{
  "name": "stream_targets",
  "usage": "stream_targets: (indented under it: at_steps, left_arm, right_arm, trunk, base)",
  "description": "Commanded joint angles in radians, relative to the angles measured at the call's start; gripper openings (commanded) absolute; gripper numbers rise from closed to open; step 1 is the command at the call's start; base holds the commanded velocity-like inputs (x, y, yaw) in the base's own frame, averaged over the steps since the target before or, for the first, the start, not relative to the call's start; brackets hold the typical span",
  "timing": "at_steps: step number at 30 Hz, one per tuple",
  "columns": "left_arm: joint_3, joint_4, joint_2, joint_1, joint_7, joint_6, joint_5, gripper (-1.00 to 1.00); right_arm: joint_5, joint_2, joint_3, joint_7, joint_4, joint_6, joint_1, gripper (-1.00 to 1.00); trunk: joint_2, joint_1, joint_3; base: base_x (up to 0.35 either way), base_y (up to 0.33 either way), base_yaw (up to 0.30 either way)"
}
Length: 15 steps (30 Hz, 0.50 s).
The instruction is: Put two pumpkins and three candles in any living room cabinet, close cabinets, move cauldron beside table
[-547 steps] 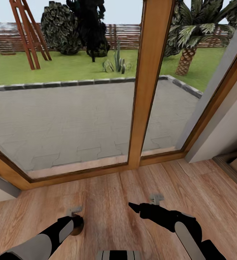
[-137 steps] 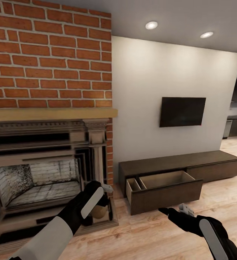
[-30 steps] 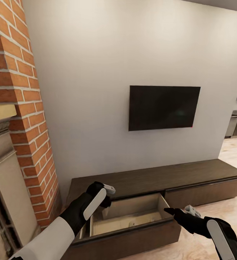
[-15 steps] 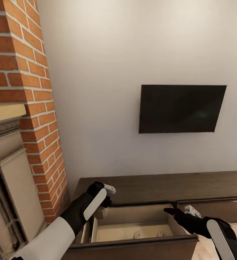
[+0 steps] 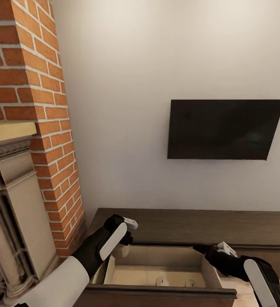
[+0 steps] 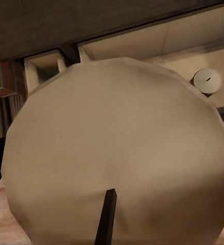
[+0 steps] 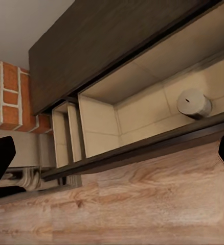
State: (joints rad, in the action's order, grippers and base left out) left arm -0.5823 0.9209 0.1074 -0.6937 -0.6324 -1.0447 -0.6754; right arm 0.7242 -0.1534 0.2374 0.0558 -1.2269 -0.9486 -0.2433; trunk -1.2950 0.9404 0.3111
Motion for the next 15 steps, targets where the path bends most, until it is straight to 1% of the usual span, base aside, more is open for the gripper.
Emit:
stream_targets:
  at_steps: [1,4,8,11,15]
  left_arm:
    - [-0.002,0.000,0.000,-0.001,-0.010,-0.002,-0.007,-1.00]
    - [-0.002,0.000,0.000,-0.001,-0.010,-0.002,-0.007,-1.00]
    - [-0.002,0.000,0.000,-0.001,-0.010,-0.002,-0.007,-1.00]
    - [-0.002,0.000,0.000,-0.001,-0.010,-0.002,-0.007,-1.00]
    - [-0.002,0.001,0.000,-0.001,-0.010,-0.002,-0.008,-1.00]
  right_arm:
    - [-0.005,0.000,0.000,0.006,0.000,-0.005,-0.001,1.00]
    - [-0.005,0.000,-0.003,0.006,0.000,-0.005,-0.001,1.00]
    - [-0.005,0.000,-0.003,0.006,0.000,-0.005,-0.001,1.00]
    - [-0.005,0.000,-0.003,0.006,-0.001,-0.004,-0.001,1.00]
    - [-0.005,0.001,-0.003,0.007,-0.008,-0.003,-0.001,1.00]
  trunk:
    - [-0.001,0.000,0.001]
    - [-0.001,0.000,0.001]
    - [-0.001,0.000,0.001]
    - [-0.001,0.000,0.001]
    - [-0.001,0.000,0.001]
  base:
    - [0.100,-0.252,0.015]
    - [0.142,-0.197,0.011]
    - [0.195,-0.115,0.080]
    - [0.115,-0.050,0.037]
    - [0.039,-0.017,0.012]
